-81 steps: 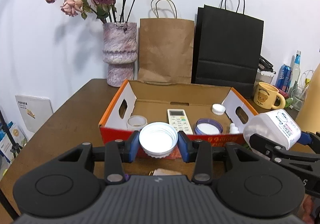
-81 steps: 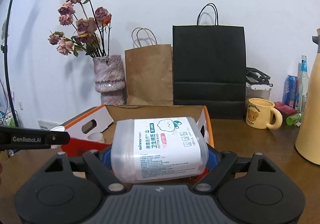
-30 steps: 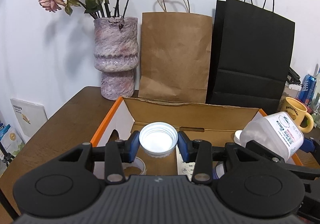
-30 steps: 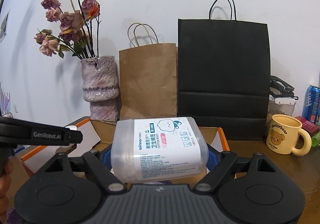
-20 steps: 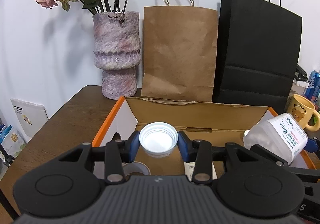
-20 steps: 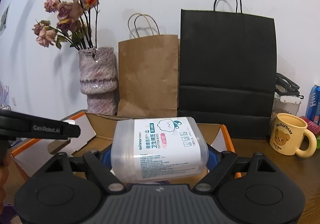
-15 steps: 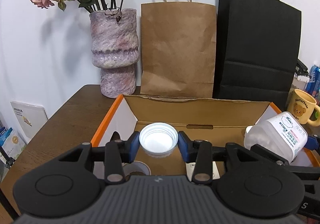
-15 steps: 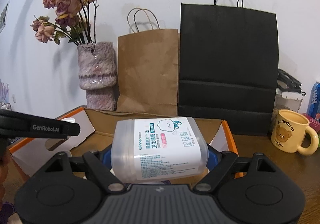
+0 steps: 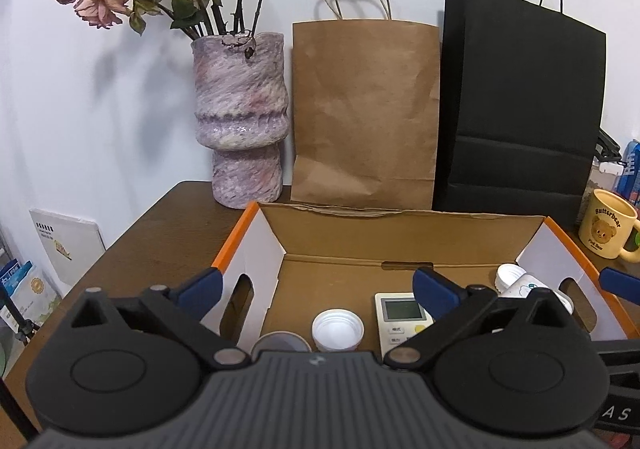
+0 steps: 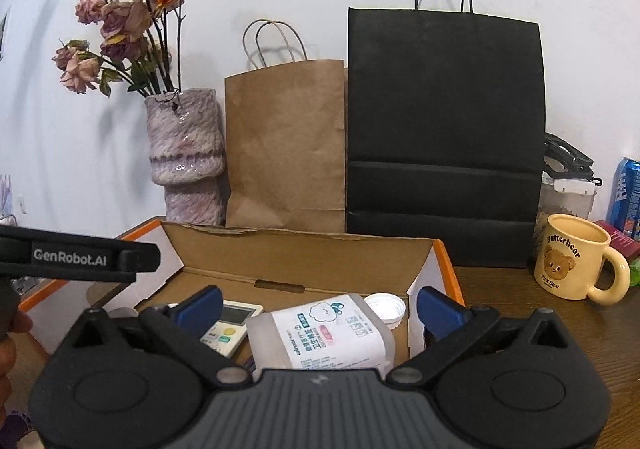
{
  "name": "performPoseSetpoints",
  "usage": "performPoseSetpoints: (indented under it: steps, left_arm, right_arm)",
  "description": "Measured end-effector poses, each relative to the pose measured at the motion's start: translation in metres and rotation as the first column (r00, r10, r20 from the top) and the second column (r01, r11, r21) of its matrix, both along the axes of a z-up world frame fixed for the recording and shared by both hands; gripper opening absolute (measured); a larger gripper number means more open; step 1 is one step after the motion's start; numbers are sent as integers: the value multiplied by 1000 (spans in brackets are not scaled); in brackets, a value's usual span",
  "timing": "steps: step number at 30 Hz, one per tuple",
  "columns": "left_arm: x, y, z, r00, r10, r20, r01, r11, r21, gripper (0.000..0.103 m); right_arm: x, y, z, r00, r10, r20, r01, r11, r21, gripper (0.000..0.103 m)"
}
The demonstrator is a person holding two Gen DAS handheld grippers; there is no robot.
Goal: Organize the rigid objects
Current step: 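Open the left gripper to drop the white cap while the right gripper releases the pill container into the box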
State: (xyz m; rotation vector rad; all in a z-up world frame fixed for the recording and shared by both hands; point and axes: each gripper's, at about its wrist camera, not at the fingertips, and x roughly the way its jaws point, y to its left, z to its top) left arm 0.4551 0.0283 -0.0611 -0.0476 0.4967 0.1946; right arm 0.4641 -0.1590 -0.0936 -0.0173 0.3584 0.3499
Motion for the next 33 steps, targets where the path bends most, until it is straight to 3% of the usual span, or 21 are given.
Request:
performPoseSetpoints:
  steps: [20, 33]
  left_arm:
    - [-10, 7, 3, 1000, 24, 16, -24, 1000, -1, 103]
    - [-42, 13, 2, 999, 27, 43, -28, 1000, 11, 103]
  right_arm:
    - [-5, -4, 1, 1000, -22, 14, 22, 1000, 19, 103]
    - [-31, -6, 1, 999, -20, 36, 19, 1000, 6, 103]
